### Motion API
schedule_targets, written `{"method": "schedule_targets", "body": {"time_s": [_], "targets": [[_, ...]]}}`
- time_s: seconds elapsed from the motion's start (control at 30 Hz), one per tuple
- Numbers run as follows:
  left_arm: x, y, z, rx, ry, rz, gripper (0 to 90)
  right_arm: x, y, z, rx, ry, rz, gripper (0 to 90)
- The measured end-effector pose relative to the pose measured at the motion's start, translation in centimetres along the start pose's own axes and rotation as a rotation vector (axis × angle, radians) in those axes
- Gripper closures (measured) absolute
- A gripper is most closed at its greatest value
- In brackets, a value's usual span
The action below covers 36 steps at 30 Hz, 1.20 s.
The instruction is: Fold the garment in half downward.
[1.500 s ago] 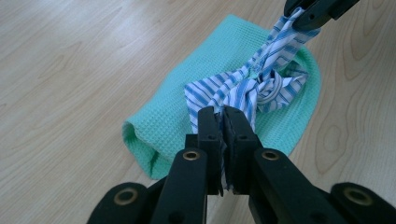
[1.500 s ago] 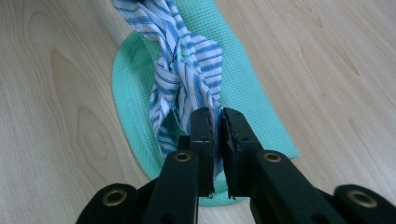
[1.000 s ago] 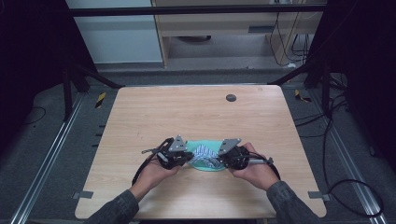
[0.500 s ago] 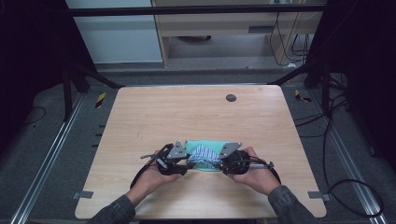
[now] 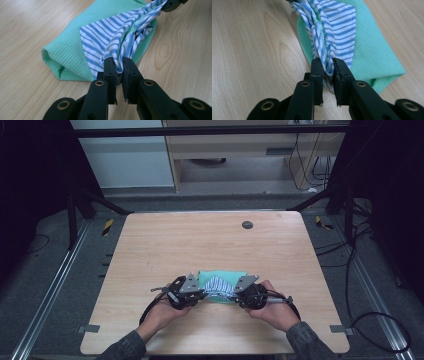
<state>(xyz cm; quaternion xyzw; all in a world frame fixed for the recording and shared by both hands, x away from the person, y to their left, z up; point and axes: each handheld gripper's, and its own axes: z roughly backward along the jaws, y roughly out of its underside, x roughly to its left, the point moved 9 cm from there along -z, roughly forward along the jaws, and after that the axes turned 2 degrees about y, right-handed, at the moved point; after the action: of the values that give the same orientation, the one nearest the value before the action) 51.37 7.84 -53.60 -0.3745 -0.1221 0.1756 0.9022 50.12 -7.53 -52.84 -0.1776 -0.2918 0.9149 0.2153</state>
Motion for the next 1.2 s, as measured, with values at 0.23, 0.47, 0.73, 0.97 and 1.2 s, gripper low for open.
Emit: {"method": "schedule_targets", "body": {"time_s": [0.23, 0.47, 0.73, 0.97, 1.2], "targets": [[-0.7, 0.7, 0.0, 0.021, 0.016, -0.023, 83.9, 0.7, 0.6, -0.1, 0.005, -0.023, 0.022, 85.6], [-1.3, 1.4, -0.3, 0.044, 0.026, -0.039, 84.8, 1.5, 1.3, -0.4, 0.026, -0.042, 0.044, 86.0], [-1.6, 1.7, -0.3, 0.054, 0.043, -0.036, 85.2, 1.6, 1.5, -0.5, 0.033, -0.053, 0.064, 86.4], [-1.9, 2.0, -0.3, 0.067, 0.056, -0.038, 85.2, 1.9, 1.8, -0.7, 0.053, -0.053, 0.093, 86.6], [-2.4, 2.1, -0.4, 0.065, 0.07, -0.031, 85.3, 1.8, 2.0, -0.6, 0.071, -0.043, 0.108, 86.6]]}}
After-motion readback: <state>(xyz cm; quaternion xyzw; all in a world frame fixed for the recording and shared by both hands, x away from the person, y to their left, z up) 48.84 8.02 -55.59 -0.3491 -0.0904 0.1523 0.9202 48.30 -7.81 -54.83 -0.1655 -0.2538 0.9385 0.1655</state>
